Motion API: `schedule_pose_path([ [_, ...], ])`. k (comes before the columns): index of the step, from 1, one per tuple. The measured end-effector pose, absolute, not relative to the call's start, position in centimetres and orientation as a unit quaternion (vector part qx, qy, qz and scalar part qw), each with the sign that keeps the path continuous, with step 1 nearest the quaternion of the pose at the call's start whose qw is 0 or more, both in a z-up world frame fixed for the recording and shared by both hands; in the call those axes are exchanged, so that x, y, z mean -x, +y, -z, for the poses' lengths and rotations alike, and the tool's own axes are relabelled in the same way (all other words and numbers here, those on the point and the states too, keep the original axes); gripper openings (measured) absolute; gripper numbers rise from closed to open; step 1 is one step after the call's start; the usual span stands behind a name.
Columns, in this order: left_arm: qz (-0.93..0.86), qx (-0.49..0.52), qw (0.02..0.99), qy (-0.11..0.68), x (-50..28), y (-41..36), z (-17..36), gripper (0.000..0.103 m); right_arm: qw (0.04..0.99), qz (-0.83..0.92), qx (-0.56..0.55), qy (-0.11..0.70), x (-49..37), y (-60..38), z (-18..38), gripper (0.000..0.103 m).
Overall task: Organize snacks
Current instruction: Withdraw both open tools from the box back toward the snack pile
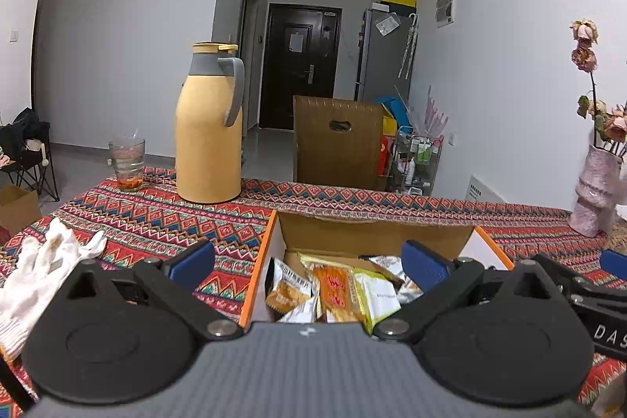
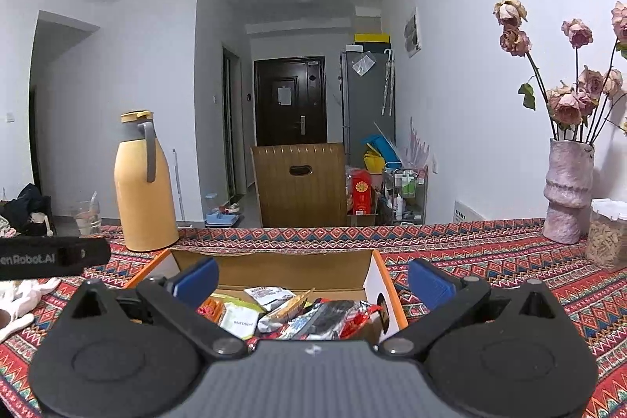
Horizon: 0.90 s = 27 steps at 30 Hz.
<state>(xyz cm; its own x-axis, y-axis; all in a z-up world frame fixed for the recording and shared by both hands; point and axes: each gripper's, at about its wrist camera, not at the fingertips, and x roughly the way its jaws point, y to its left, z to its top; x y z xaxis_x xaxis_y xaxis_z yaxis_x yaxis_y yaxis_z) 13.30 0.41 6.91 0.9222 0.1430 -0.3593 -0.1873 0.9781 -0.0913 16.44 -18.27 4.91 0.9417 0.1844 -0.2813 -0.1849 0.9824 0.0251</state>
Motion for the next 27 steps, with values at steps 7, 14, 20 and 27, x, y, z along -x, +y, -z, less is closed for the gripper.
schedule_pose_path([
  [7, -0.082, 0.067, 0.976, 0.189, -10.3, 0.8, -7.0, 0.103, 0.984, -0.096, -0.001, 0.147, -13.7, -18.8, -4.9, 0.103],
  [14, -0.079, 0.068, 0.974, 0.199, -7.5, 0.9, -6.9, 0.103, 0.982, -0.101, -0.002, 0.161, -11.1, -19.1, -4.2, 0.103],
  [20, -0.077, 0.066, 0.973, 0.208, -5.5, 0.9, -6.4, 0.103, 0.979, -0.106, -0.002, 0.174, -9.0, -19.2, -3.3, 0.103],
  [27, -0.073, 0.065, 0.97, 0.221, -3.6, 0.8, -5.5, 0.103, 0.976, -0.109, 0.001, 0.189, -7.0, -19.3, -2.4, 0.103],
])
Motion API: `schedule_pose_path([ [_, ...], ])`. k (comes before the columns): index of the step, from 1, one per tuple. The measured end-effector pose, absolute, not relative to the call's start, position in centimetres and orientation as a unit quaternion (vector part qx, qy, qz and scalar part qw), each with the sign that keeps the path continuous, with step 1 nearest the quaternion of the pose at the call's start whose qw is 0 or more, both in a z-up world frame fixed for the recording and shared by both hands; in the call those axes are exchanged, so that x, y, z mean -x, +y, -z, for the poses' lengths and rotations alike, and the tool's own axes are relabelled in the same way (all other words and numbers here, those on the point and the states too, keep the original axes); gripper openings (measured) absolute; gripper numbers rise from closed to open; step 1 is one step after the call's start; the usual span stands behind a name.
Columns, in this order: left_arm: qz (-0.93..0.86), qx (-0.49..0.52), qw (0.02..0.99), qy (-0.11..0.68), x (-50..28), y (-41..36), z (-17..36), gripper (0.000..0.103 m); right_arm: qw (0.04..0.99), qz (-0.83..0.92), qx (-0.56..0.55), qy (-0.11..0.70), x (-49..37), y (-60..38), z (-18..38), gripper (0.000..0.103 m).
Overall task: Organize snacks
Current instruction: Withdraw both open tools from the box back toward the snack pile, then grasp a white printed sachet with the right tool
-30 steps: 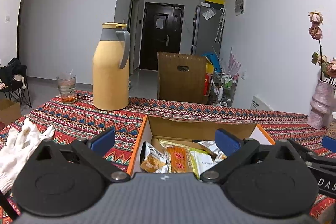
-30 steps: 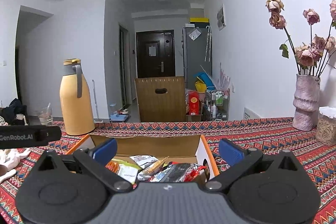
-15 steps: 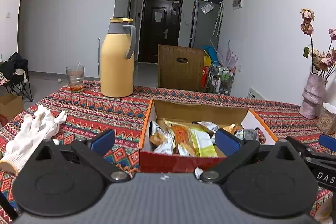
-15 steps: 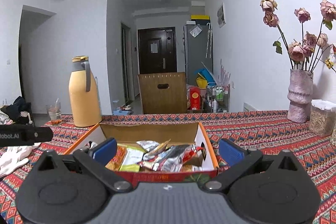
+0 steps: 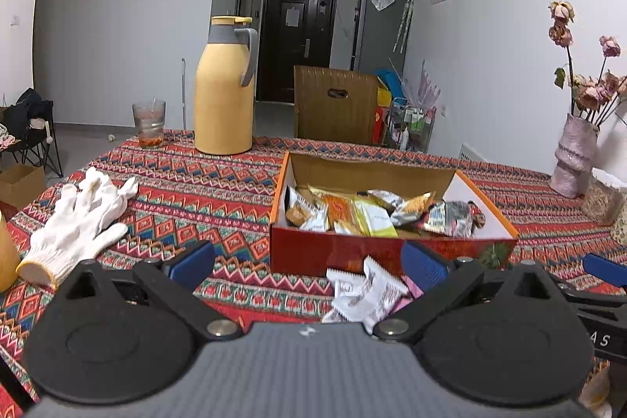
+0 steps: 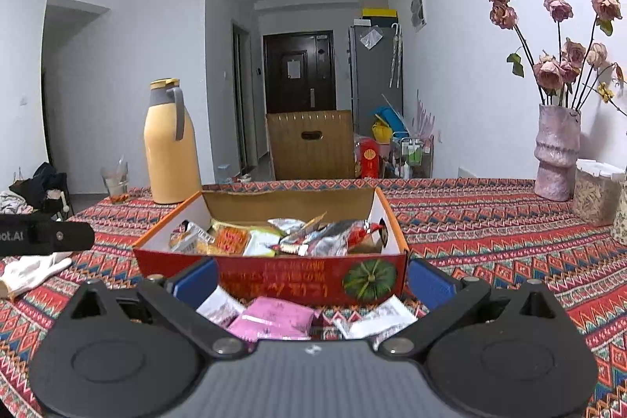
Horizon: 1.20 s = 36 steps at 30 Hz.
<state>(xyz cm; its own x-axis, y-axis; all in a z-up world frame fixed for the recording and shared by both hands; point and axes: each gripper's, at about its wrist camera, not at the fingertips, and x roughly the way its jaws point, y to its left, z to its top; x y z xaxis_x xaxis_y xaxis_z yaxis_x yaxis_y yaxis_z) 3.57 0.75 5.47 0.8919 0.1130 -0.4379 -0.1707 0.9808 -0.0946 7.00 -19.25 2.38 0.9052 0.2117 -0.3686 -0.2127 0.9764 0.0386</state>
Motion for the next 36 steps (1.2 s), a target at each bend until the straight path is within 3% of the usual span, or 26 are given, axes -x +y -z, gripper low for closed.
schedule_pose_path([
  [22, -0.054, 0.059, 0.958, 0.274, -0.6, 0.1, -1.4, 0.103, 0.959, -0.107, 0.009, 0.261, -3.7, -19.8, 2.4, 0.103],
  [36, -0.067, 0.074, 0.953, 0.285, -1.0, 2.1, -0.5, 0.103, 0.938, -0.152, 0.021, 0.312, -5.3, -14.8, 4.1, 0.103],
])
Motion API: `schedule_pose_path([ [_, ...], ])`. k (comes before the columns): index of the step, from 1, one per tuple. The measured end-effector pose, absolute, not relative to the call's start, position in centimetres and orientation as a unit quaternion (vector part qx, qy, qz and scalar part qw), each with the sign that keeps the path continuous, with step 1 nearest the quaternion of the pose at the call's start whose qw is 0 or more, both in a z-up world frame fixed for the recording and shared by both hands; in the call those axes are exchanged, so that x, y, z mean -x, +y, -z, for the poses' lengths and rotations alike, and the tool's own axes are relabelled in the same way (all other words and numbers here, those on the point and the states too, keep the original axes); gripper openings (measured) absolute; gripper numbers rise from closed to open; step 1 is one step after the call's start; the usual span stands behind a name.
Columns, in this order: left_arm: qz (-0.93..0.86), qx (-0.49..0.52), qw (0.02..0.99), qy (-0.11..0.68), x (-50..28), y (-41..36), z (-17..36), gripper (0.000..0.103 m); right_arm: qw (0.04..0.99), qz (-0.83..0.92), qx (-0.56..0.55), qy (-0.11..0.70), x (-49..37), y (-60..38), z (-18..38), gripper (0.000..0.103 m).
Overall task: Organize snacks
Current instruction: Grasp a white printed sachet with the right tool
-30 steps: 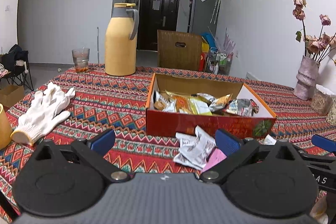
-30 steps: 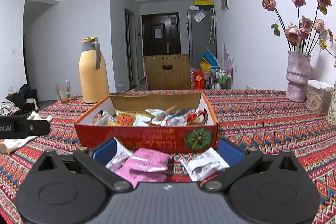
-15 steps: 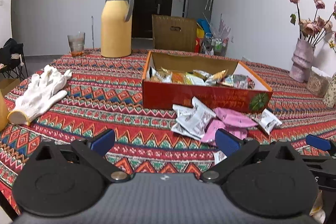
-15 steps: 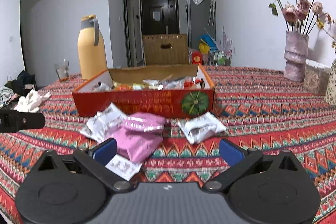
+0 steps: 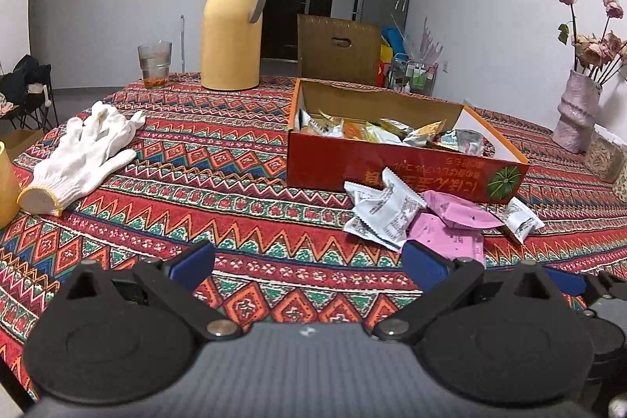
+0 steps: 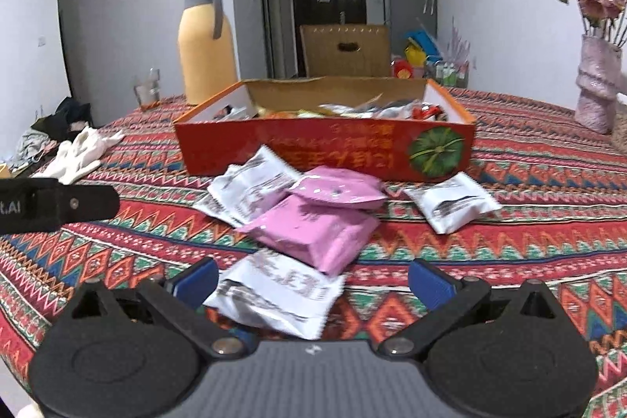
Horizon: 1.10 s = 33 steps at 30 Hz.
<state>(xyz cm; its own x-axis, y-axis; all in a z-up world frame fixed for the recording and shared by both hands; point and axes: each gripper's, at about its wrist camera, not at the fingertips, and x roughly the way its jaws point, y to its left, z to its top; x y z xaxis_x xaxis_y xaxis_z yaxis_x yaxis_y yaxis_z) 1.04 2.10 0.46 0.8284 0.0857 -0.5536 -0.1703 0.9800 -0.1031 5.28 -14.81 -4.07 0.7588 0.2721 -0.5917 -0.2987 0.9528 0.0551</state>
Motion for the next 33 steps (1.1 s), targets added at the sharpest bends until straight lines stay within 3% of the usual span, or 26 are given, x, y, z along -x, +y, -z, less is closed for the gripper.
schedule_pose_path([
  [15, -0.075, 0.099, 0.946, 0.3, -1.5, 4.7, 0.7, 0.103, 0.924, -0.122, 0.025, 0.362, -7.9, -12.3, 6.3, 0.102],
  [24, -0.074, 0.108, 0.943, 0.305, -1.7, 5.1, 1.1, 0.103, 0.926, -0.132, 0.047, 0.35, -7.3, -11.7, 6.2, 0.078],
  [33, -0.078, 0.109, 0.943, 0.304, -1.4, 5.2, 1.0, 0.103, 0.928, -0.146, 0.04, 0.341, -6.7, -12.1, 5.9, 0.067],
])
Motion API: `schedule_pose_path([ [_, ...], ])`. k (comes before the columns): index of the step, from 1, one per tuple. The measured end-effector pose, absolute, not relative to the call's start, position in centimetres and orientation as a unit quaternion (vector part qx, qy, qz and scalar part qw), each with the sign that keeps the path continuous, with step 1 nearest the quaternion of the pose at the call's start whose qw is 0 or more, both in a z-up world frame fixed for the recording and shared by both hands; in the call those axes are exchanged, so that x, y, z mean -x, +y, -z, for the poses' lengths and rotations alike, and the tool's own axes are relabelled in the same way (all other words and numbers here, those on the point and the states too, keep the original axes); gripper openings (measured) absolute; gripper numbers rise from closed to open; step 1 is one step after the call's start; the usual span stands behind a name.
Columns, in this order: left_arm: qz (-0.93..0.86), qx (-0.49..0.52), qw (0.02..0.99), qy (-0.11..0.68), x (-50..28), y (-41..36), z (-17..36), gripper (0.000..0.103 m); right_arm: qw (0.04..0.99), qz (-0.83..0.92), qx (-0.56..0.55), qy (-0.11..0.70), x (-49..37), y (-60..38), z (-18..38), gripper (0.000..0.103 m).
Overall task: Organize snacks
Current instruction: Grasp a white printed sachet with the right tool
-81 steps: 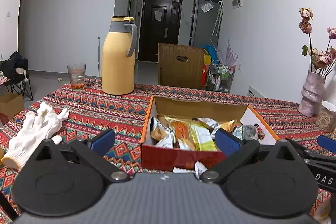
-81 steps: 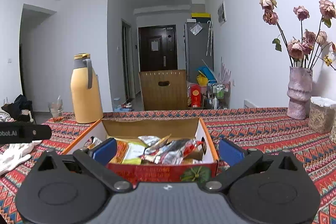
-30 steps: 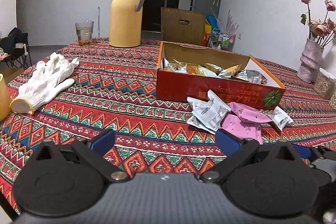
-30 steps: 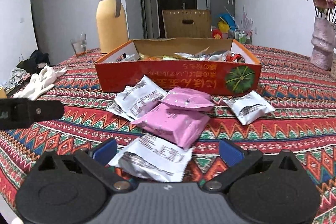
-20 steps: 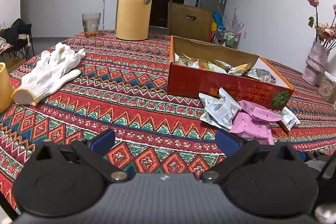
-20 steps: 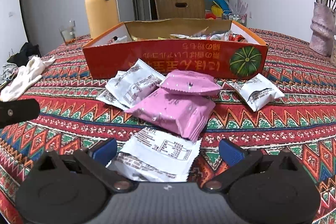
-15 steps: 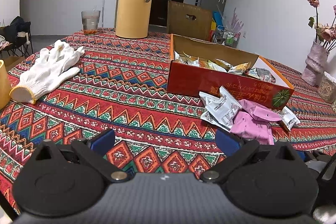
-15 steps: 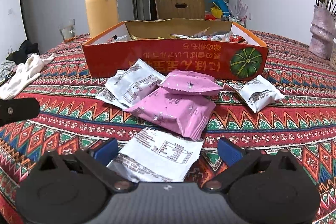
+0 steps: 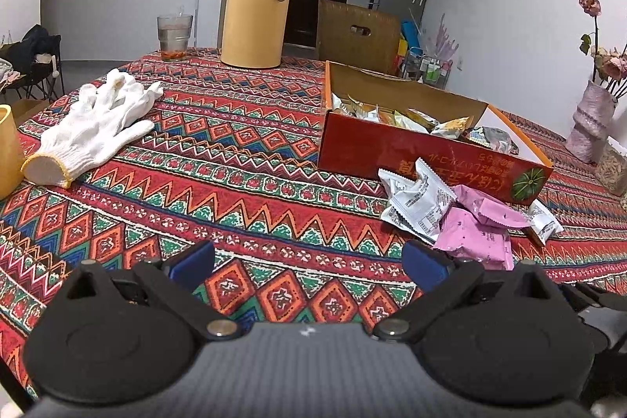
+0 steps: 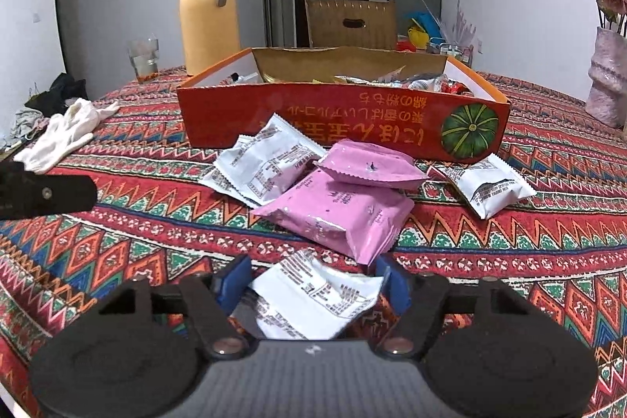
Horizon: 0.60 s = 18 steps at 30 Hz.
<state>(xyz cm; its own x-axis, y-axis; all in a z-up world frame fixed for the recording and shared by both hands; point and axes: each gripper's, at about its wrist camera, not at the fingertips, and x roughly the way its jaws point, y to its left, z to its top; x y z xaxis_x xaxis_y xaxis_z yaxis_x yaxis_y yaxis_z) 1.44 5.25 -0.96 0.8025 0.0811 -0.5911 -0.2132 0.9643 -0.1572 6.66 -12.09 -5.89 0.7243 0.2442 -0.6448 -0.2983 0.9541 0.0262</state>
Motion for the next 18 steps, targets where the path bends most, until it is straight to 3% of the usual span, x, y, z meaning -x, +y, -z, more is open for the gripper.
schedule_pose_path([
  [6, -0.079, 0.105, 0.944, 0.303, -1.3, 4.9, 0.8, 0.103, 0.927, -0.156, 0.034, 0.339, -6.1, -12.6, 5.6, 0.043],
  [18, -0.081, 0.094, 0.946, 0.3, -1.1, 4.1, 0.2, 0.103, 0.936, -0.162, 0.015, 0.313, -5.0, -14.1, 4.5, 0.042],
])
